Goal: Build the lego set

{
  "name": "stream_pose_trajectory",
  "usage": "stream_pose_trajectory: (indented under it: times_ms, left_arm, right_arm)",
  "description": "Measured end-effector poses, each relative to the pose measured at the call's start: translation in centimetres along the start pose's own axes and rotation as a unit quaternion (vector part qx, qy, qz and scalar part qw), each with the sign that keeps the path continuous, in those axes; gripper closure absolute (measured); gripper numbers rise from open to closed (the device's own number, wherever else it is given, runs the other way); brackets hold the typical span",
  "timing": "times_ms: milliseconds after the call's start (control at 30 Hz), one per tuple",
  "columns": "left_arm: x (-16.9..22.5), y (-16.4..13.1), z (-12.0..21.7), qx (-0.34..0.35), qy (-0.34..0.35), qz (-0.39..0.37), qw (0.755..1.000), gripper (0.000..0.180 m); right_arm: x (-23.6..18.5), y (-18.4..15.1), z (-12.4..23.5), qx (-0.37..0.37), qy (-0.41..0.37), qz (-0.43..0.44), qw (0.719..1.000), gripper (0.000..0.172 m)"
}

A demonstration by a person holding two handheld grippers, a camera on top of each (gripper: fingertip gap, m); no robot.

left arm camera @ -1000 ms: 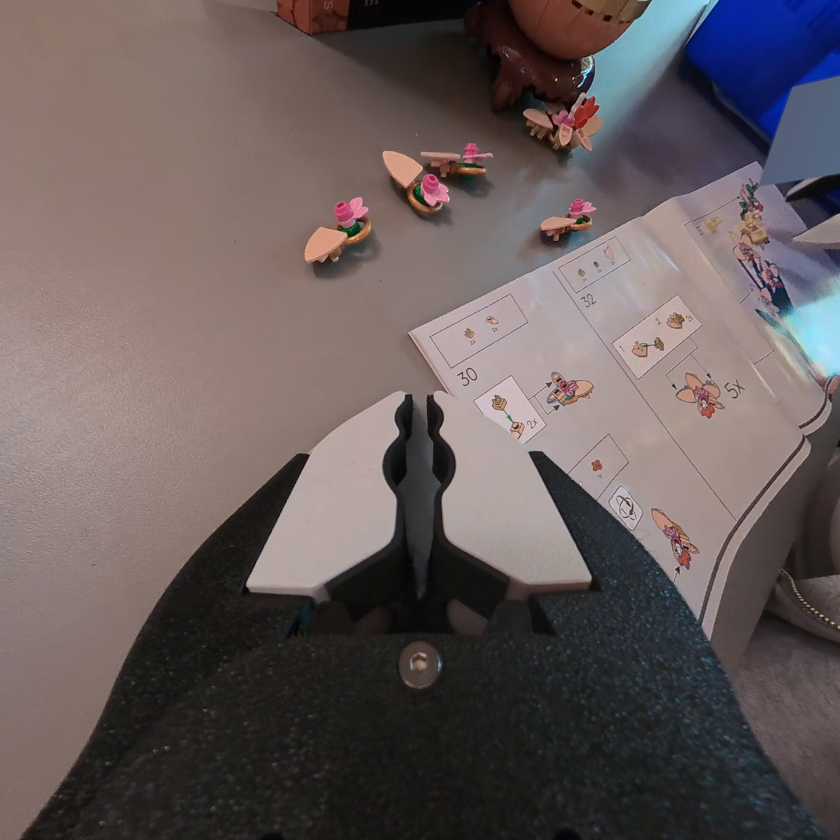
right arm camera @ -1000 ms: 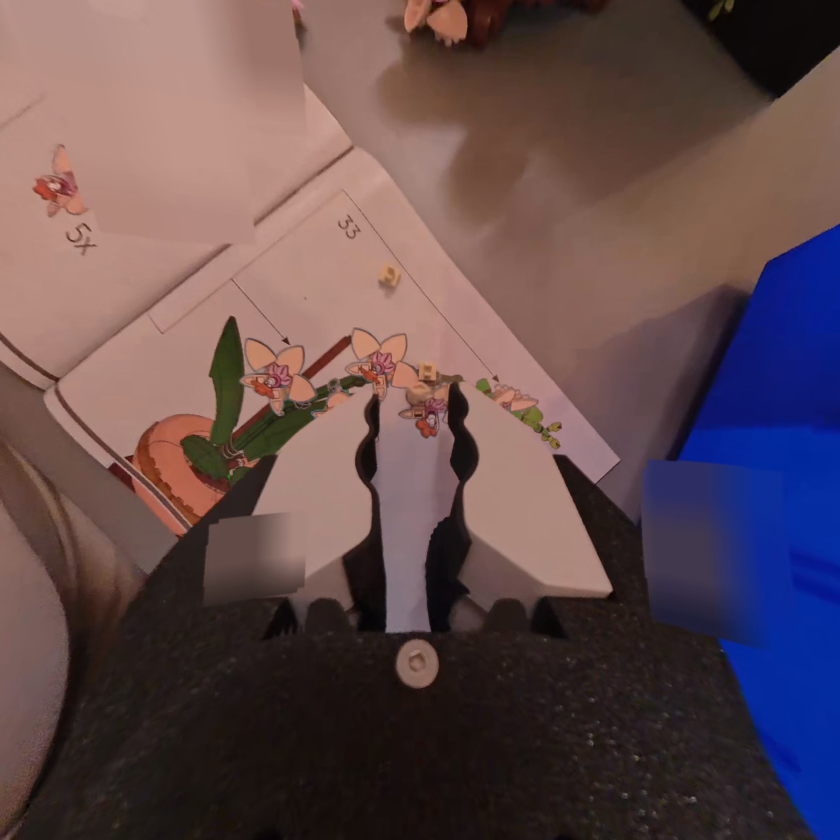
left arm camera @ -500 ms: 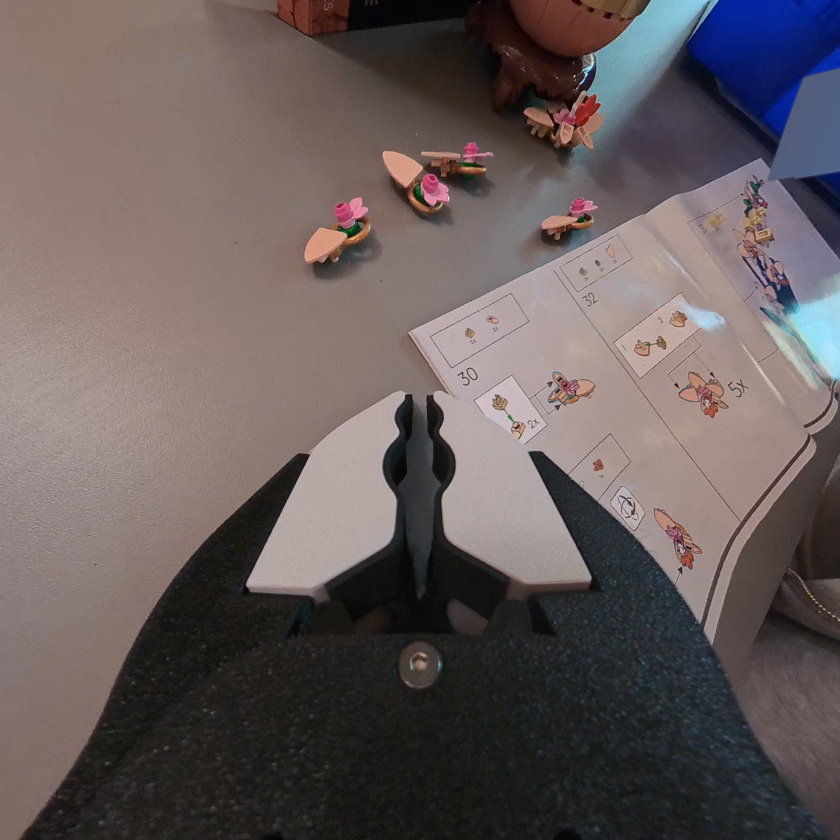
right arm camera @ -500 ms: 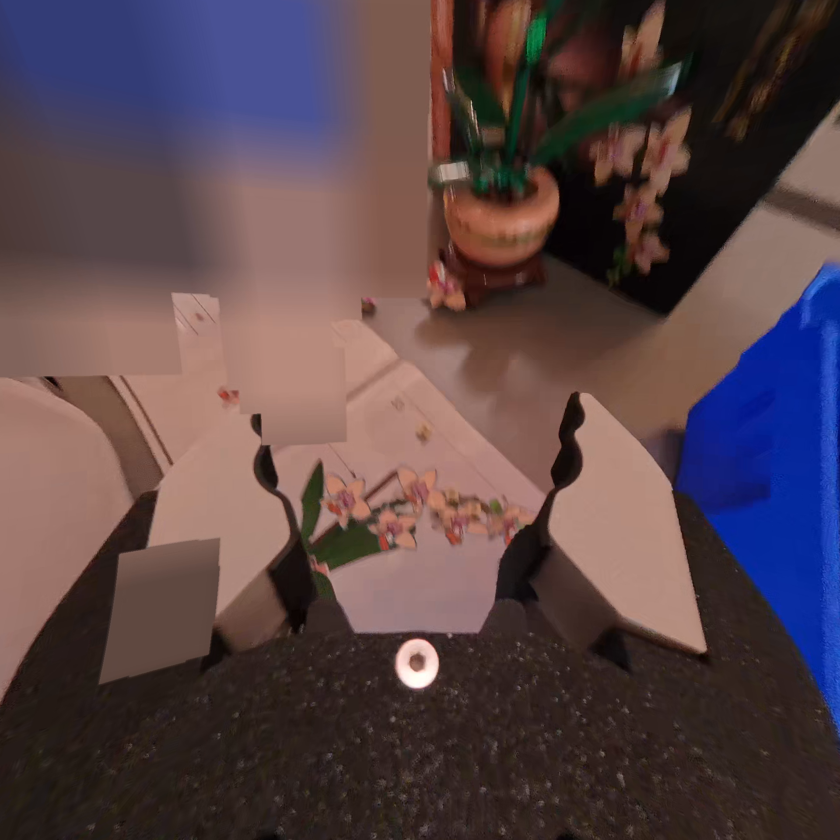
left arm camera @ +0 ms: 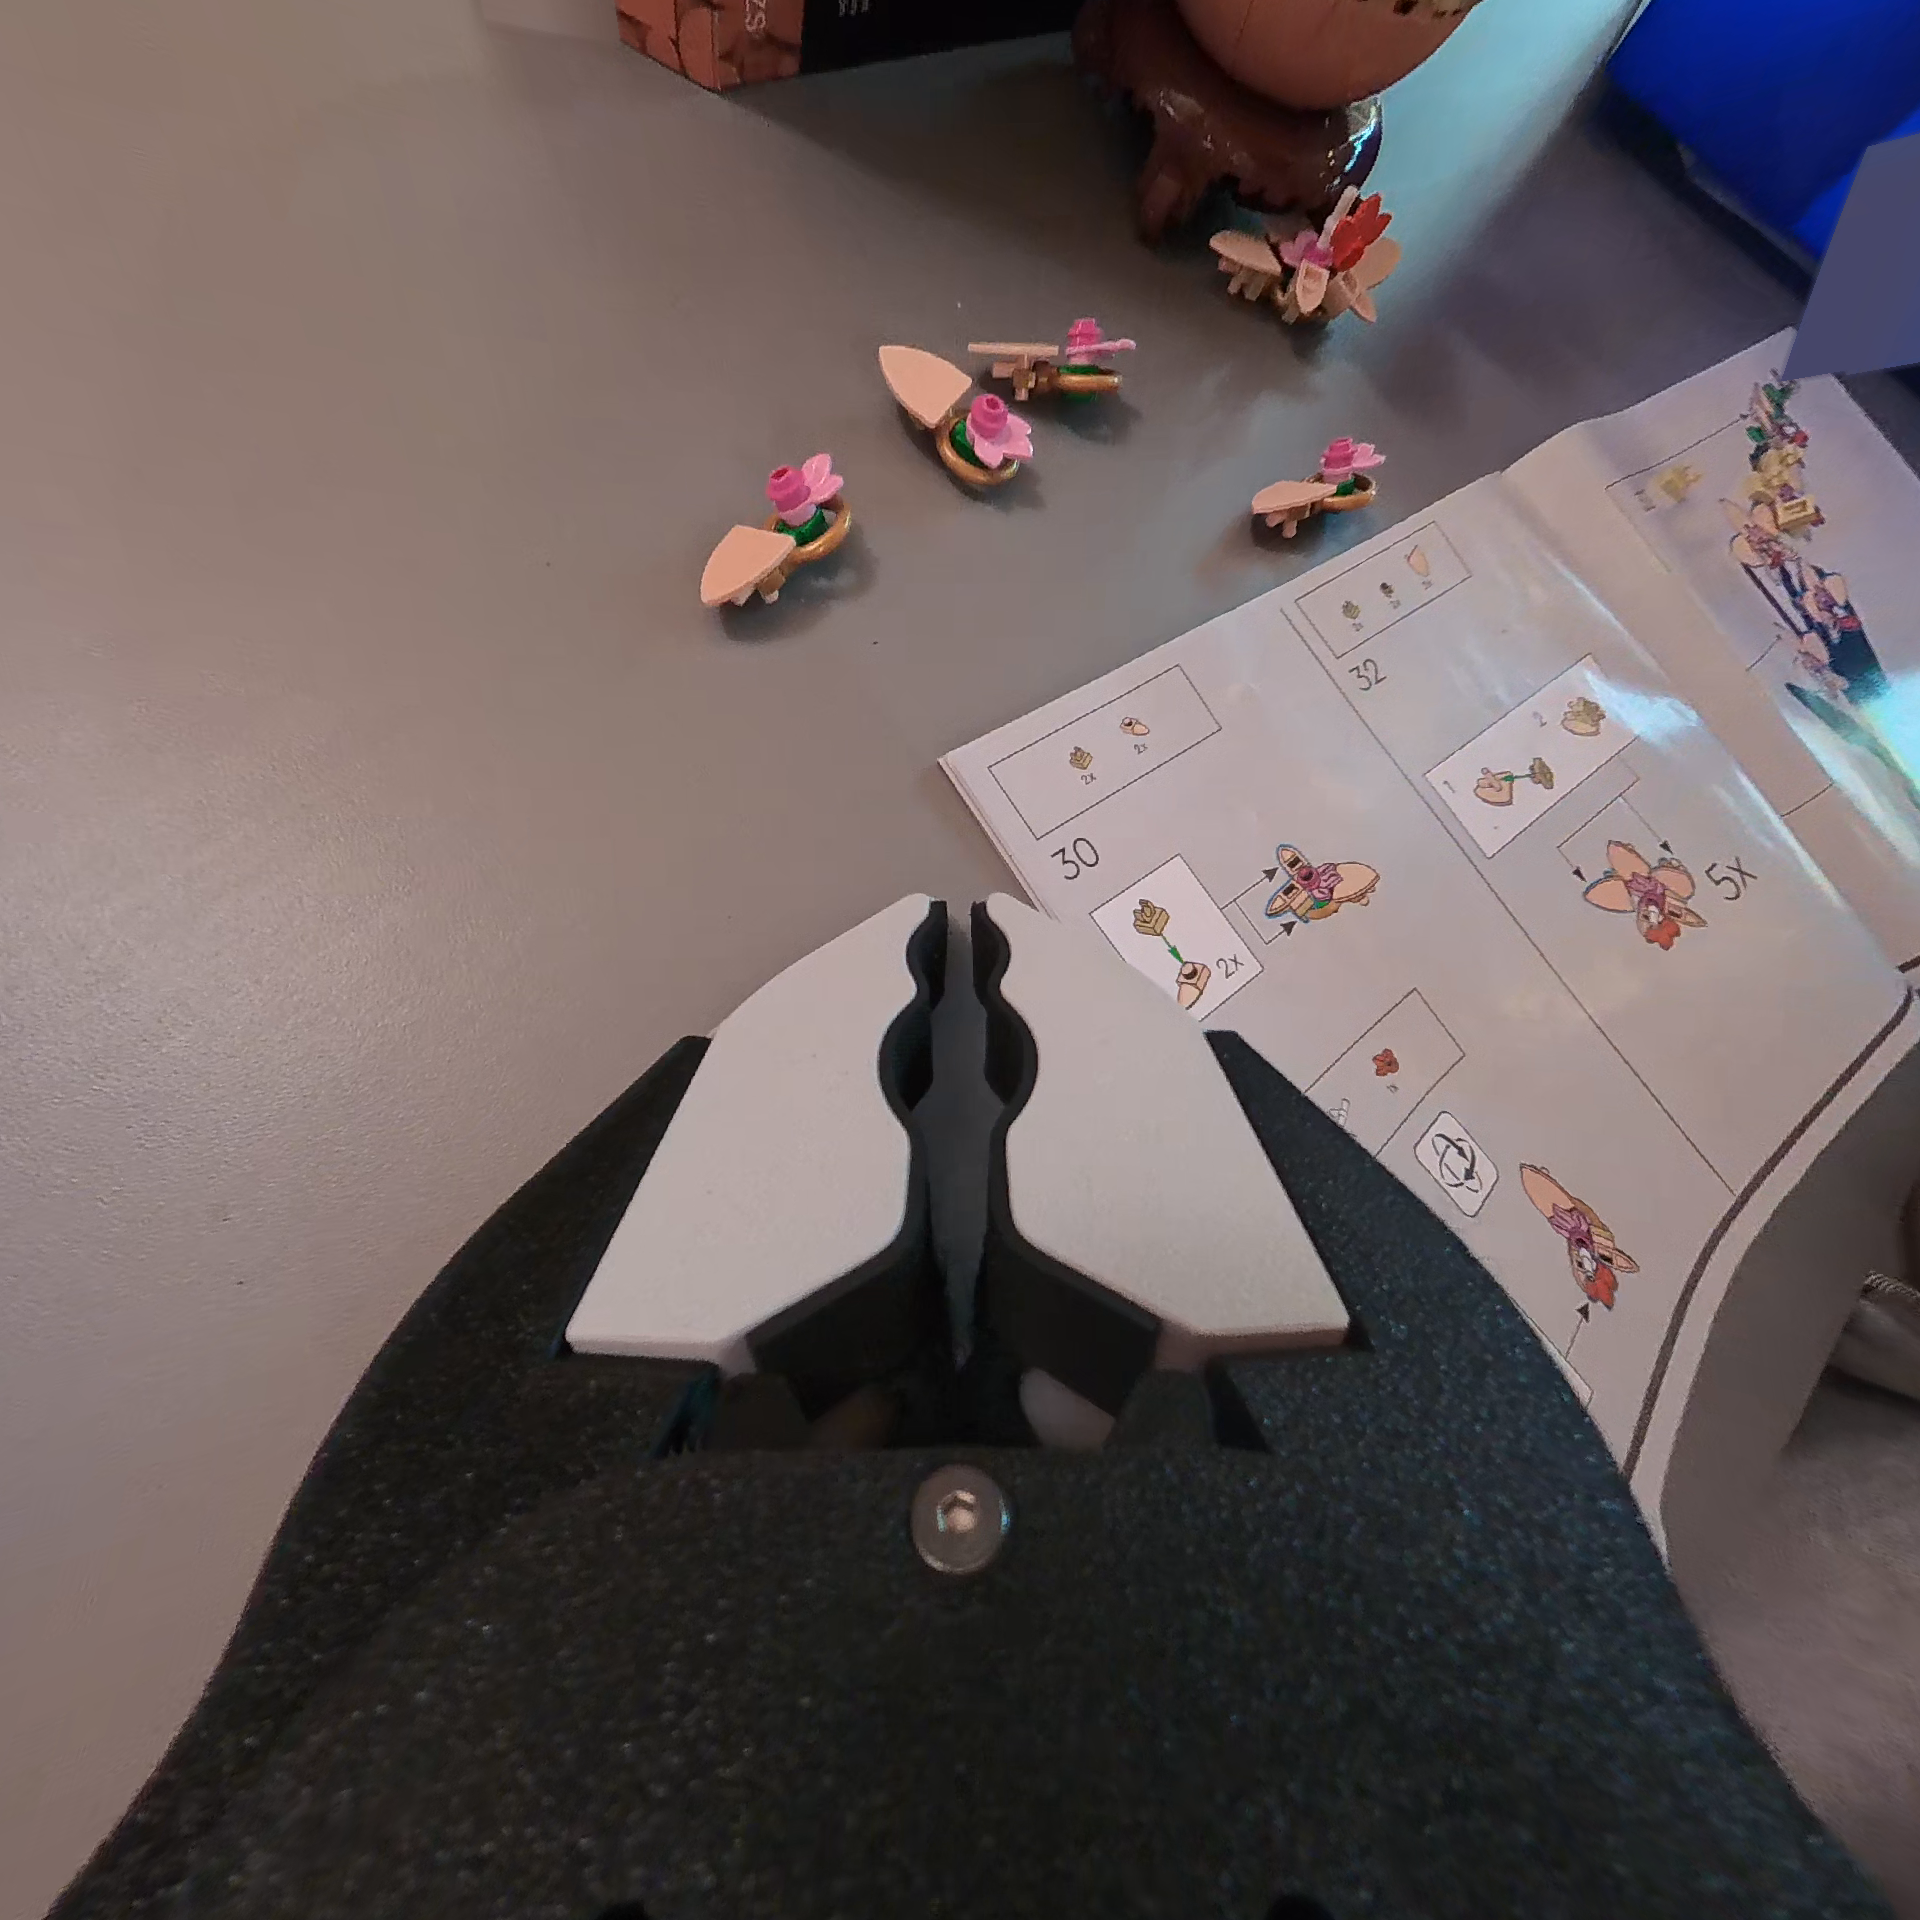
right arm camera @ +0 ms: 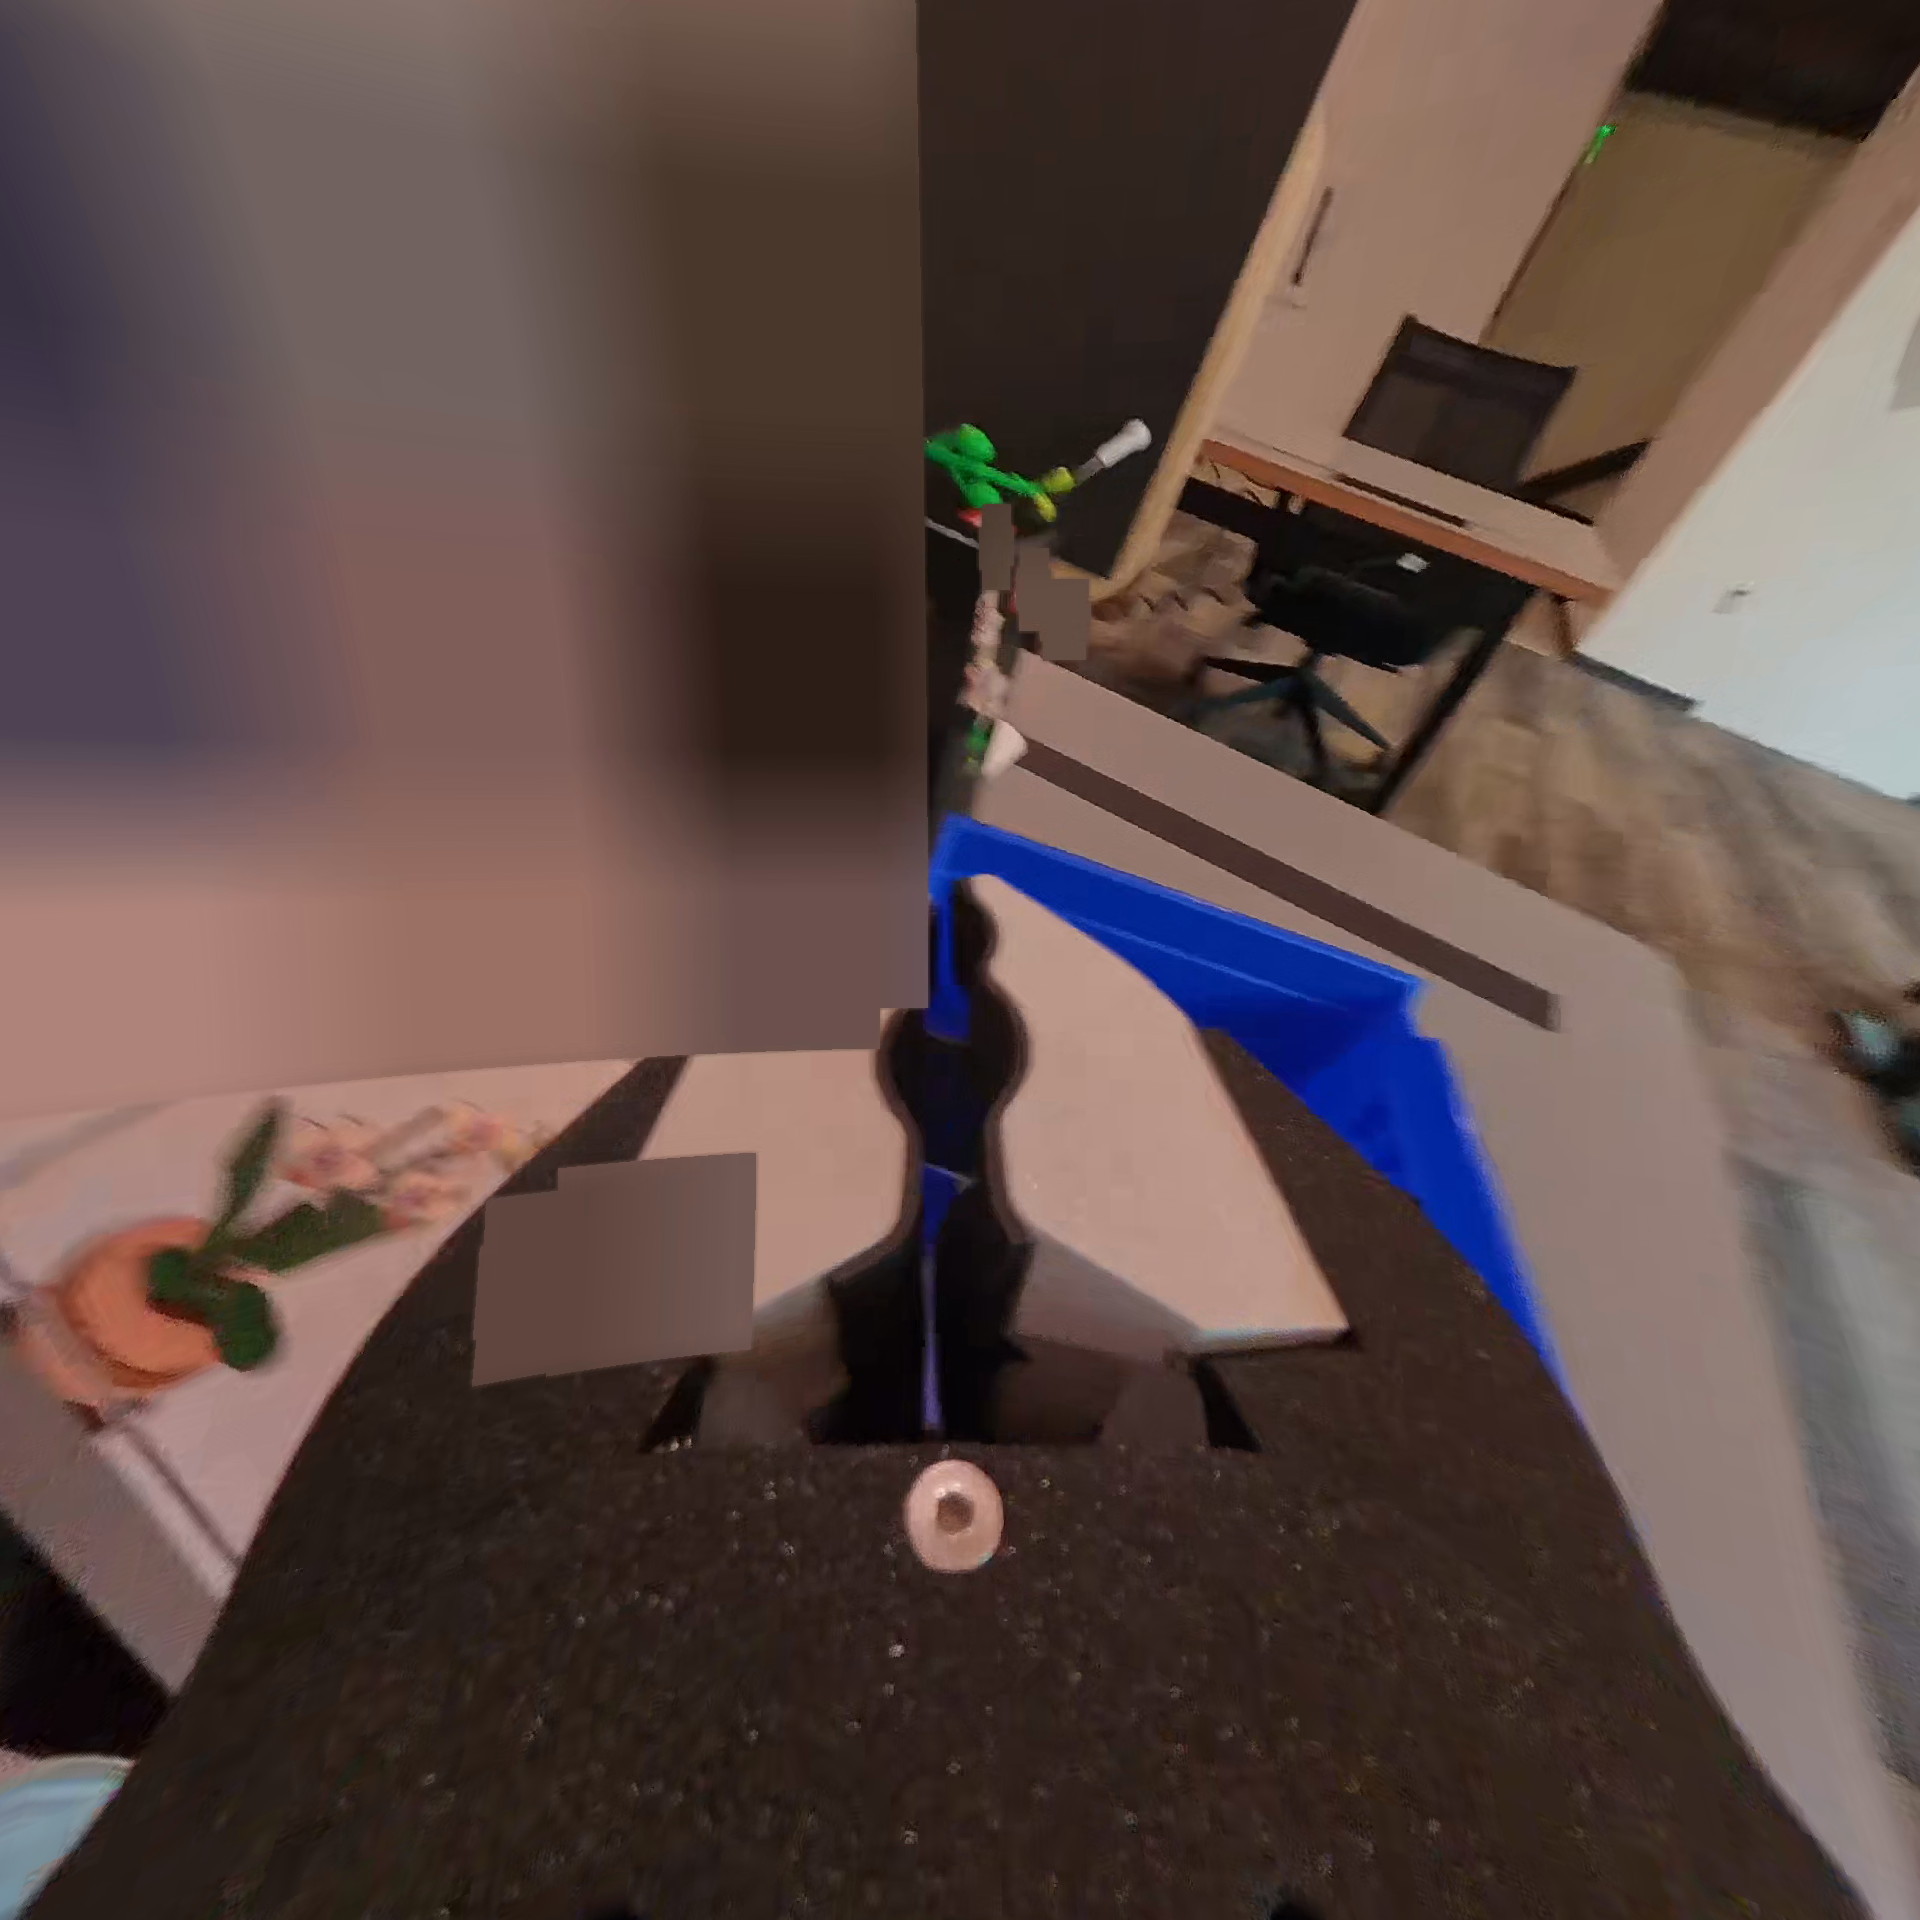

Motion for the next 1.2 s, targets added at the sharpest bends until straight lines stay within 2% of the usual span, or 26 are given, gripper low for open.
stream_pose_trajectory:
  times_ms: [33,67,133,167,200,300,367,400,500,533,633,667,733,767,900,1067,1200]
  left_arm:
    - [0.0,0.0,0.0,0.000,0.001,-0.001,1.000,0.176]
    - [0.0,0.0,0.0,0.000,0.002,-0.001,1.000,0.176]
    - [0.0,0.0,0.0,0.000,0.002,-0.001,1.000,0.176]
    - [0.0,0.0,0.0,0.000,0.002,-0.001,1.000,0.176]
    - [0.0,0.0,0.0,0.000,0.002,0.000,1.000,0.176]
    - [-0.1,0.0,0.0,-0.001,0.003,0.000,1.000,0.177]
    - [-0.1,0.0,0.0,-0.001,0.006,-0.002,1.000,0.178]
    - [-0.1,0.0,0.0,-0.001,0.007,-0.003,1.000,0.178]
    - [-0.1,0.0,0.0,-0.001,0.010,-0.003,1.000,0.178]
    - [-0.1,0.0,0.0,-0.001,0.012,-0.003,1.000,0.178]
    - [-0.1,0.0,0.0,-0.002,0.016,-0.005,1.000,0.178]
    - [-0.1,0.0,0.0,-0.002,0.016,-0.005,1.000,0.178]
    - [-0.1,0.0,0.0,-0.001,0.015,-0.003,1.000,0.178]
    - [-0.1,0.0,0.0,-0.001,0.014,-0.003,1.000,0.178]
    - [-0.1,0.0,0.0,-0.001,0.014,-0.003,1.000,0.178]
    - [-0.1,0.0,0.0,-0.002,0.018,-0.010,1.000,0.177]
    - [-0.1,0.0,0.0,-0.003,0.022,-0.015,1.000,0.177]
  right_arm:
    - [1.0,-0.5,-0.1,-0.018,-0.013,0.016,1.000,0.139]
    - [1.7,-1.1,-0.5,-0.044,-0.015,0.031,0.998,0.138]
    - [2.7,-3.6,-1.3,-0.146,0.014,0.068,0.987,0.135]
    - [3.3,-4.8,-1.7,-0.199,0.028,0.082,0.976,0.161]
    - [3.9,-5.6,-2.1,-0.240,0.039,0.091,0.966,0.172]
    - [4.6,-7.7,-3.3,-0.324,0.102,0.111,0.934,0.172]
    - [4.7,-9.5,-3.7,-0.386,0.136,0.125,0.904,0.160]
    - [4.8,-10.3,-4.0,-0.406,0.145,0.129,0.893,0.152]
    - [6.0,-12.8,-5.3,-0.457,0.129,0.111,0.873,0.154]
    - [6.0,-13.6,-5.5,-0.477,0.131,0.092,0.864,0.148]
    - [5.7,-15.1,-6.4,-0.501,0.125,0.033,0.856,0.142]
    - [5.3,-15.3,-6.7,-0.500,0.128,0.009,0.856,0.146]
    - [4.7,-15.9,-7.2,-0.505,0.129,-0.032,0.853,0.166]
    - [4.7,-16.4,-7.3,-0.517,0.127,-0.037,0.846,0.167]
    - [4.8,-17.7,-7.6,-0.537,0.111,-0.065,0.834,0.160]
    - [5.0,-18.2,-8.2,-0.531,0.081,-0.082,0.839,0.148]
    - [5.1,-18.3,-8.3,-0.533,0.069,-0.093,0.838,0.148]
Point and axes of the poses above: each gripper's, where its closed fingertips meet, z back along the fingers, y out of its top, x = y × z across the jaws, the point moved 1 cm from there along z, back along the fingers, and after that the axes turned 8 degrees about -z, right-handed, at the moved point
